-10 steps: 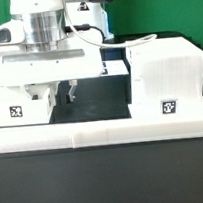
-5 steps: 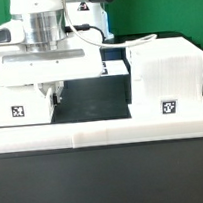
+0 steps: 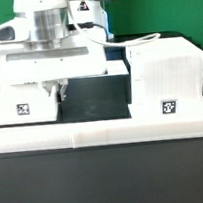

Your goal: Assemble drawer

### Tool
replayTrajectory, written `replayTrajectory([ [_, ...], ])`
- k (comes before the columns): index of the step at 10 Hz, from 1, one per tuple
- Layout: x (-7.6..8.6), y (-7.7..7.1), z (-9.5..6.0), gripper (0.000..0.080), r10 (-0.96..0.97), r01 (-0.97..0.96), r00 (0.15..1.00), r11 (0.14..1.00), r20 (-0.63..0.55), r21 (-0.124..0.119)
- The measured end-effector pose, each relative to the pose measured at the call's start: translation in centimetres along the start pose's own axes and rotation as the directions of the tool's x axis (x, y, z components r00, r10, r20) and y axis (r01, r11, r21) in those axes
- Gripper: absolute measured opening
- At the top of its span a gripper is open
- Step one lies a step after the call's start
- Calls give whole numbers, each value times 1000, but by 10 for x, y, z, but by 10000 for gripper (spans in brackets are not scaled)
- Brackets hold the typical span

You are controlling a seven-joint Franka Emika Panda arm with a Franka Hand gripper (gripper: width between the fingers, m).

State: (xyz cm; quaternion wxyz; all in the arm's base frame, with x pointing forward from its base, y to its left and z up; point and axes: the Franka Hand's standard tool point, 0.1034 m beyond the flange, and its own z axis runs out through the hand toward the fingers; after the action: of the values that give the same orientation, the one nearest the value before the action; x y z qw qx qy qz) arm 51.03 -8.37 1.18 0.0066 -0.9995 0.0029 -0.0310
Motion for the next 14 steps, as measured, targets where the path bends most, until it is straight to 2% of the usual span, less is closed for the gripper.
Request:
replayTrajectory([
  [1, -2, -8, -6, 41, -28, 28, 1000, 1000, 1, 5],
  [3, -5, -13, -15, 41, -155, 155, 988, 988, 14, 28],
  [7, -5, -12, -15, 41, -297, 296, 955, 955, 11, 31],
  [8, -5, -12, -13, 41, -365, 365, 931, 931, 13, 26],
  [9, -3, -17, -10, 42, -469, 469, 883, 883, 12, 10],
  [10, -1, -24, -10, 42, -520, 520, 854, 854, 9, 5],
  [12, 6, -35, -9, 42, -677, 677, 736, 736, 17, -2],
  [14, 6, -33, -8, 42, -745, 745, 667, 667, 23, 1],
])
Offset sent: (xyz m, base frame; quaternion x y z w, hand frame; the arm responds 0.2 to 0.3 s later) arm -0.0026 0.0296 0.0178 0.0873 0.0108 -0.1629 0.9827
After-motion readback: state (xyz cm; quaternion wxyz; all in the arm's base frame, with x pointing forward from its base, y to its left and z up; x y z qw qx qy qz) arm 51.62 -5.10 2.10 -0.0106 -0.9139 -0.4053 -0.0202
